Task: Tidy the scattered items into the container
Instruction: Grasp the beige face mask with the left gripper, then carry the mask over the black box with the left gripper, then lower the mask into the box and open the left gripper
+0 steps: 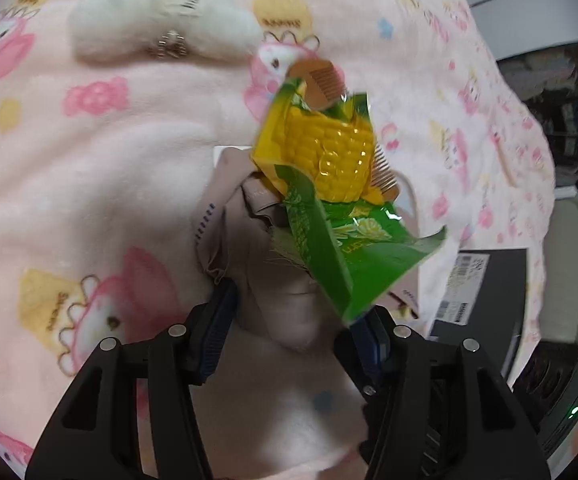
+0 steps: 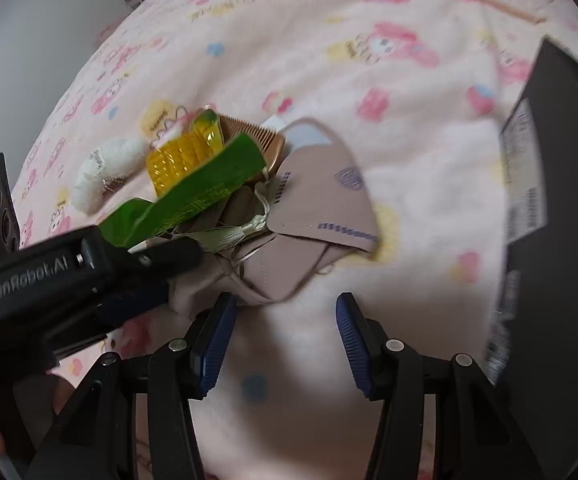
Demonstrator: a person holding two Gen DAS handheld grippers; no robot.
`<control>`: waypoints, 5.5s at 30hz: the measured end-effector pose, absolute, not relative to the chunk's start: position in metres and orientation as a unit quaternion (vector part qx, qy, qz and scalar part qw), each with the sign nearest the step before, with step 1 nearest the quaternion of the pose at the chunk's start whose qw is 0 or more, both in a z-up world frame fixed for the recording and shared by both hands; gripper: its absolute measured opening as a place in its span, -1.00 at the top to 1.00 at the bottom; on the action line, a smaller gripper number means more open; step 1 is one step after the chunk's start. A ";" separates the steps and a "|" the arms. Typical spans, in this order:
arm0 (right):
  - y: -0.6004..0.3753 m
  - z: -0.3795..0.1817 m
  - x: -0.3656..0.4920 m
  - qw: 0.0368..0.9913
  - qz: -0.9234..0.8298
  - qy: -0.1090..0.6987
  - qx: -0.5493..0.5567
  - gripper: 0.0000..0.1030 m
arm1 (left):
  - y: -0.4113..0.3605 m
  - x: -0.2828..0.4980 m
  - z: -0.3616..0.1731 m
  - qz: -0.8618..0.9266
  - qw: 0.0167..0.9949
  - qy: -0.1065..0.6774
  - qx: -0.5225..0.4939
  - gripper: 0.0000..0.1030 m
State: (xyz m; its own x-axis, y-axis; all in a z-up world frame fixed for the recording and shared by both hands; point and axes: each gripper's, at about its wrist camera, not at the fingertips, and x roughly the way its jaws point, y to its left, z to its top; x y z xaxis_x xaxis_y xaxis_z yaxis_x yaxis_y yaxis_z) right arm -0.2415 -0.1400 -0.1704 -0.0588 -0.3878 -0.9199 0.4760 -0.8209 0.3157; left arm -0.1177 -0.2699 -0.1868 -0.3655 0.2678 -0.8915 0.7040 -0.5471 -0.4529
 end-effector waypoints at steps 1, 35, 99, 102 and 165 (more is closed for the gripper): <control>-0.142 -0.175 -0.242 0.305 -0.723 0.033 0.619 0.11 | -0.266 -0.120 -0.188 -0.696 0.159 0.438 0.546 -0.09; 0.023 -0.077 -0.145 0.302 -0.798 -0.055 0.518 0.95 | -0.129 -0.091 -0.107 -0.795 -0.178 0.304 0.494 0.45; 0.123 -0.092 -0.139 0.275 -0.800 -0.094 0.525 0.77 | -0.039 -0.081 -0.122 -0.754 -0.226 0.230 0.573 0.71; 0.133 -0.056 -0.154 0.299 -0.812 -0.091 0.493 0.77 | -0.035 -0.083 -0.089 -0.763 -0.253 0.241 0.543 0.72; 0.216 -0.086 -0.304 0.158 -0.821 -0.105 0.538 0.36 | 0.075 -0.239 -0.119 -0.788 -0.049 0.098 0.607 0.45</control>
